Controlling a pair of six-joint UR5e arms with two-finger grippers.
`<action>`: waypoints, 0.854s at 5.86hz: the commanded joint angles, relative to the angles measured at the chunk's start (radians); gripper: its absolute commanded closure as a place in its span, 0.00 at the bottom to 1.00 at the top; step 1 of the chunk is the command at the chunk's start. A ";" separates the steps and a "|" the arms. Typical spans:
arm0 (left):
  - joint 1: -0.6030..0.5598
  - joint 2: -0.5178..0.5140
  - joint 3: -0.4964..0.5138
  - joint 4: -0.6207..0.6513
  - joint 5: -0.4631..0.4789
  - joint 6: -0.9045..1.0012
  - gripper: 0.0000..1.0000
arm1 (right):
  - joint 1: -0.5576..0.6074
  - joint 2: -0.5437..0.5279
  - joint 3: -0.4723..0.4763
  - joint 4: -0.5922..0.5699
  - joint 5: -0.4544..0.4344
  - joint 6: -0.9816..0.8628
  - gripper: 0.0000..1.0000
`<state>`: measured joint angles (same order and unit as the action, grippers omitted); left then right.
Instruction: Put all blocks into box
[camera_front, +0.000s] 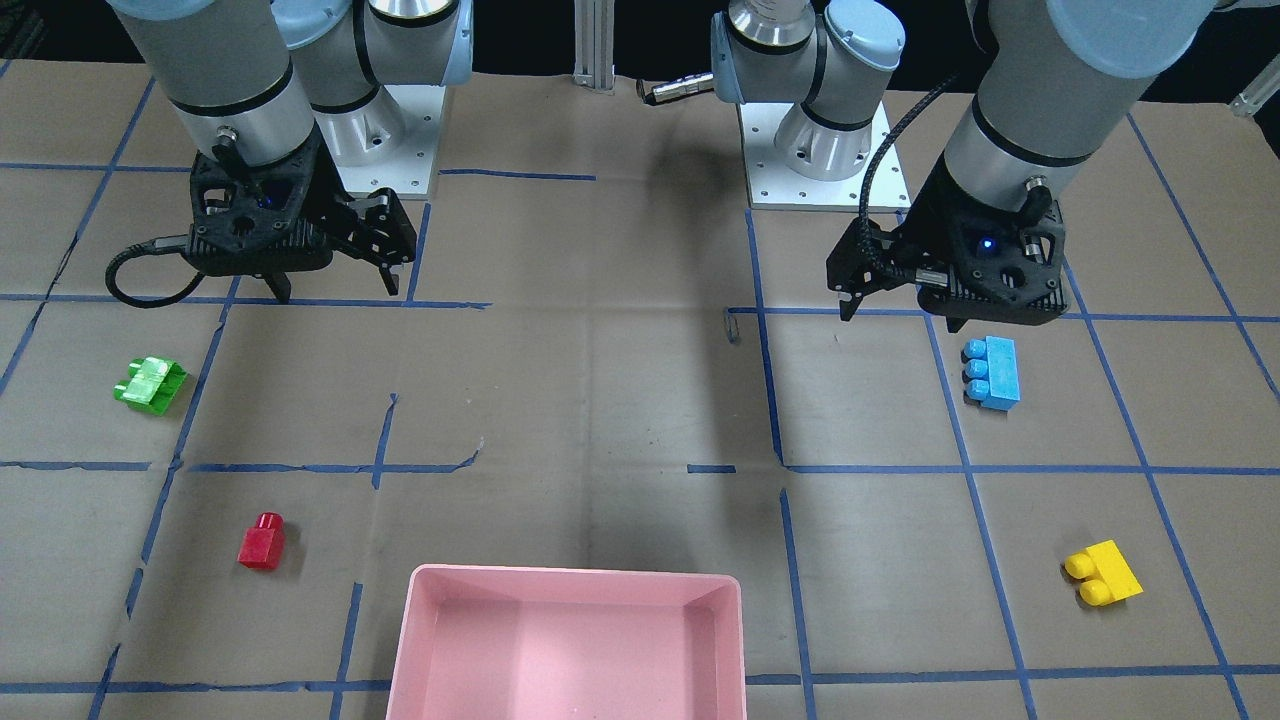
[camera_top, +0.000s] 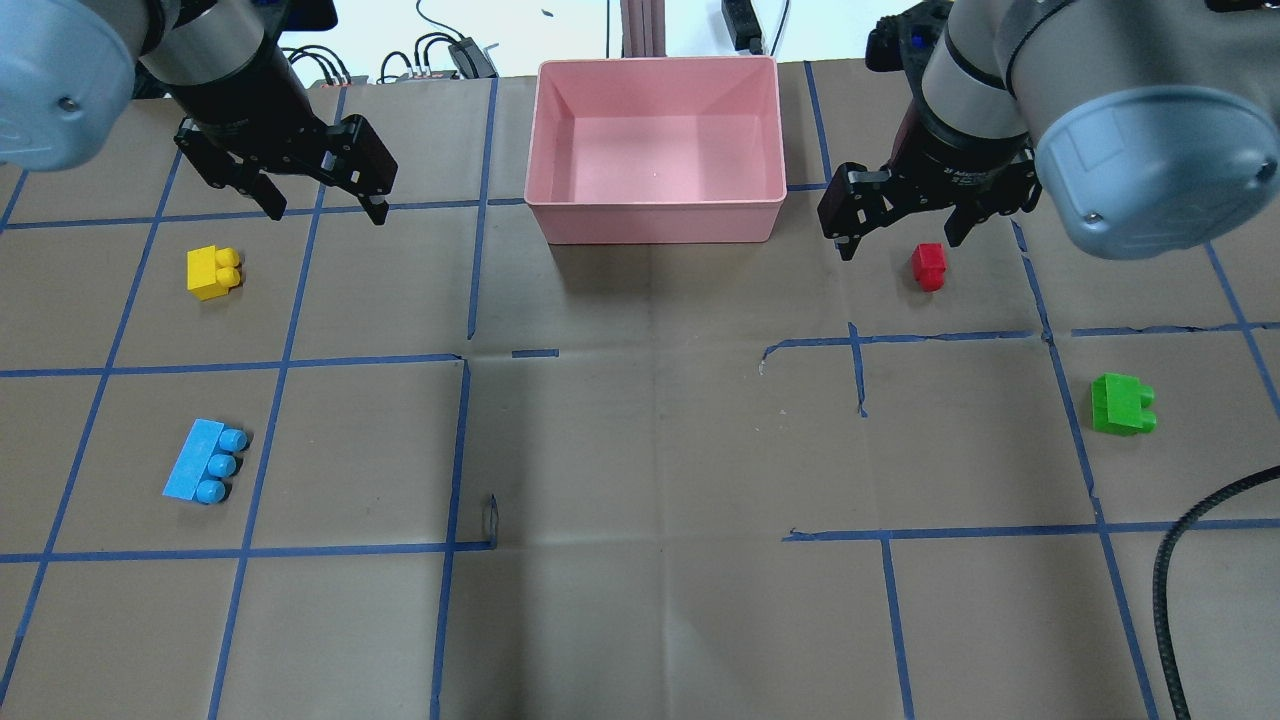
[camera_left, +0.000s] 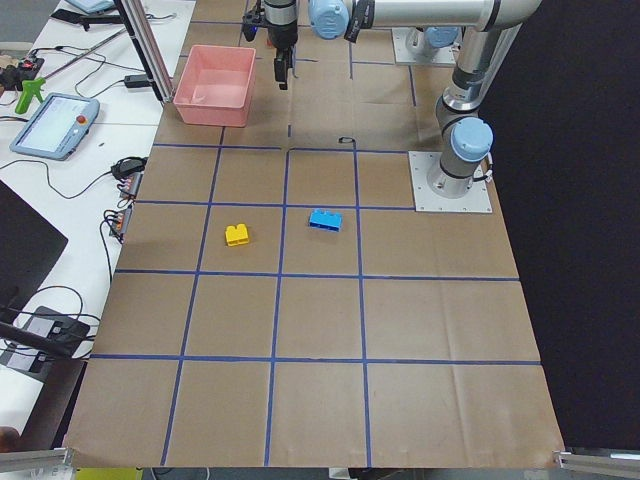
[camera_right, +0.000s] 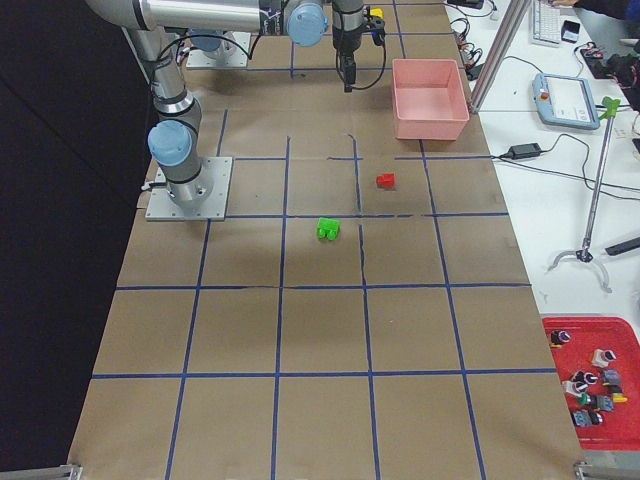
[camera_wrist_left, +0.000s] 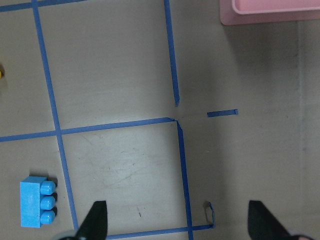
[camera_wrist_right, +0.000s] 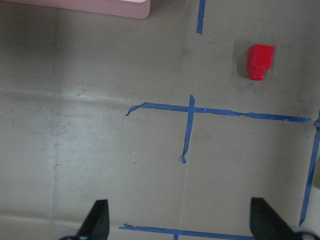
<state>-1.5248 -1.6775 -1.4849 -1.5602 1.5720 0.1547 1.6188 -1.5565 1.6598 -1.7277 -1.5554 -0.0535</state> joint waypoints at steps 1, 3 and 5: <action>0.000 -0.001 0.000 0.000 -0.001 -0.001 0.01 | 0.000 0.001 -0.003 -0.001 0.000 0.000 0.00; 0.000 0.001 0.000 0.002 0.000 -0.001 0.01 | -0.004 0.001 -0.002 -0.001 0.000 0.000 0.00; 0.000 0.005 0.000 0.000 0.000 0.006 0.01 | -0.010 0.015 -0.006 -0.038 -0.002 0.000 0.00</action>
<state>-1.5248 -1.6756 -1.4848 -1.5597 1.5716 0.1574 1.6114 -1.5477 1.6540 -1.7474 -1.5594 -0.0544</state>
